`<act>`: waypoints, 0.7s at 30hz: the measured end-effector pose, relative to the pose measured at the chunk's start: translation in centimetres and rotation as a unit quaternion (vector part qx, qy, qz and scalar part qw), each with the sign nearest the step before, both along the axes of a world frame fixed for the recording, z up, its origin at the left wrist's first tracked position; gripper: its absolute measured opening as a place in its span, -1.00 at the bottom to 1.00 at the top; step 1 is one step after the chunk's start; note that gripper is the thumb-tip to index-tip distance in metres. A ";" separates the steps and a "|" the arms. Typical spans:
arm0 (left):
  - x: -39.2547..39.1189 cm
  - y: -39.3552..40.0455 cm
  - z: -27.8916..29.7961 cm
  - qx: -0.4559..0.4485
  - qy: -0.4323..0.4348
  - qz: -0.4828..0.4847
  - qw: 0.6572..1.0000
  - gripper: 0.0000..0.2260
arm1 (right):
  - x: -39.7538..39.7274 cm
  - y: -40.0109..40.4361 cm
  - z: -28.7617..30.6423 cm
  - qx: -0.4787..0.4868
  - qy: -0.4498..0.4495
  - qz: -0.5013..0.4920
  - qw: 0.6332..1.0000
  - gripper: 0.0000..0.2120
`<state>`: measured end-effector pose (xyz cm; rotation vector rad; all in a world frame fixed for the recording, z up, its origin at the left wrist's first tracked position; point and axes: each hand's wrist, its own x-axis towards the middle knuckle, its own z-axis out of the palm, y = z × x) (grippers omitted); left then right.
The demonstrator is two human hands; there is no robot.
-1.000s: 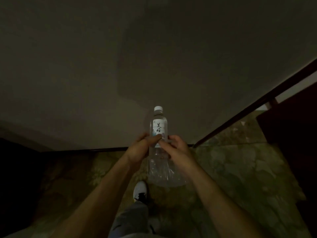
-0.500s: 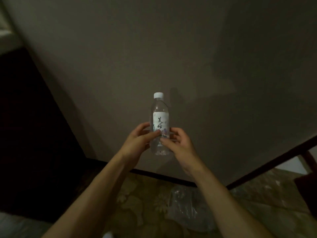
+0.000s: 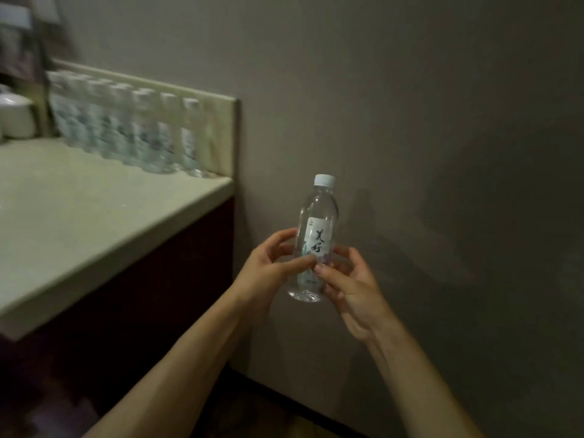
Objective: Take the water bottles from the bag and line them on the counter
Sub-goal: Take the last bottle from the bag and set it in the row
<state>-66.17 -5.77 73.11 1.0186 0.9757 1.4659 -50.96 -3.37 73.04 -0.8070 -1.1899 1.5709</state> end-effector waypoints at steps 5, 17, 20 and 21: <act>-10.2 -2.1 2.8 0.037 0.057 0.025 0.997 -0.53 | -10.3 -0.6 2.4 0.046 -0.003 0.039 0.998 -0.69; -24.1 -0.6 4.5 0.032 0.102 0.119 0.987 -0.62 | -26.3 2.5 3.3 0.178 -0.150 0.035 0.972 -0.64; -26.1 0.9 4.4 0.022 0.134 0.134 0.982 -0.61 | -28.9 4.1 2.6 0.187 -0.178 0.027 0.966 -0.64; -26.7 1.4 4.4 0.018 0.141 0.141 0.980 -0.60 | -29.8 4.6 2.4 0.190 -0.182 0.025 0.964 -0.63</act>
